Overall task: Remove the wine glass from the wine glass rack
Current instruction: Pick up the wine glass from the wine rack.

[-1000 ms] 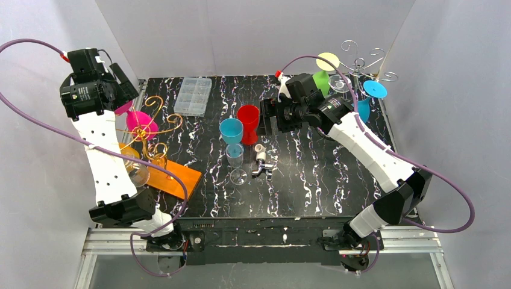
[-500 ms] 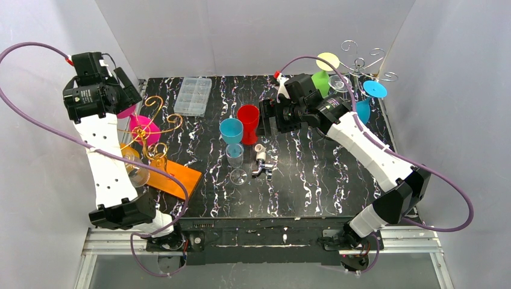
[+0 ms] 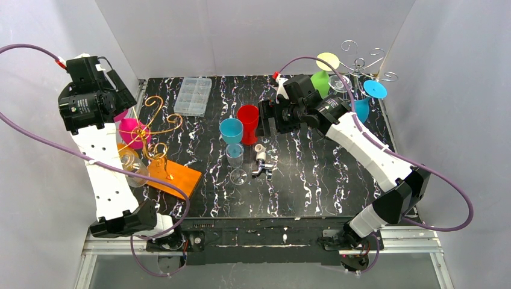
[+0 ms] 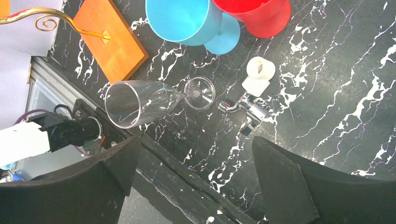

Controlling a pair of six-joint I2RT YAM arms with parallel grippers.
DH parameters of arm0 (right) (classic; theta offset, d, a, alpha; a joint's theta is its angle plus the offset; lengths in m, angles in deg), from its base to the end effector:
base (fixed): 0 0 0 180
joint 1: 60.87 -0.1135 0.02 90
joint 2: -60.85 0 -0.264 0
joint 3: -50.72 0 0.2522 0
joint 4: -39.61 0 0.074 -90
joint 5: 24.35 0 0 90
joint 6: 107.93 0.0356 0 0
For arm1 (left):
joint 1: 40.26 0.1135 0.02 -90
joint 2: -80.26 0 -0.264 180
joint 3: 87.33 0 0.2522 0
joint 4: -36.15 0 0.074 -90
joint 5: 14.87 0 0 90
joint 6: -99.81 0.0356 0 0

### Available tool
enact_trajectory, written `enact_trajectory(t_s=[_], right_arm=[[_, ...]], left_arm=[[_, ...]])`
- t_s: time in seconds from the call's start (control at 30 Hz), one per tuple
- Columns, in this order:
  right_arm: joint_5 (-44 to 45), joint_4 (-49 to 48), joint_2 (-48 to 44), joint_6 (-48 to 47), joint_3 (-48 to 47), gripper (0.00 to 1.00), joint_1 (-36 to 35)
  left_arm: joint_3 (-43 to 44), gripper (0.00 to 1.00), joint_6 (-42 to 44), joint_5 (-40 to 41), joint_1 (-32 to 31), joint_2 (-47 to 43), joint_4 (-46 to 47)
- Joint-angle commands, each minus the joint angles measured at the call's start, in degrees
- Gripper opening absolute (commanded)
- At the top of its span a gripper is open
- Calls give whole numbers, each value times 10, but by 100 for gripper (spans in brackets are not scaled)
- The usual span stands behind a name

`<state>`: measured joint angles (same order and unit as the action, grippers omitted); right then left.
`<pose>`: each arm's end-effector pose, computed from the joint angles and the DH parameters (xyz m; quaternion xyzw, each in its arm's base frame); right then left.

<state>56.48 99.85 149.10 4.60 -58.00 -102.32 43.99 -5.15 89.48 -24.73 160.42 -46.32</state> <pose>0.2452 0.2241 0.3958 -0.1818 0.8847 0.2855 0.3205 0.2151 0.0689 0.5137 -0.2865 0.8183 0.1113 0.4857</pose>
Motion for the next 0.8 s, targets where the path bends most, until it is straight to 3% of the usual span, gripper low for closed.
enact_trajectory(t_s=[0.0, 0.77], right_arm=[[3, -14, 3, -5, 0, 99, -4], [6, -13, 5, -8, -1, 98, -5]], left_arm=[[-2, 40, 13, 35, -1, -17, -12], [41, 39, 10, 71, 4, 31, 0]])
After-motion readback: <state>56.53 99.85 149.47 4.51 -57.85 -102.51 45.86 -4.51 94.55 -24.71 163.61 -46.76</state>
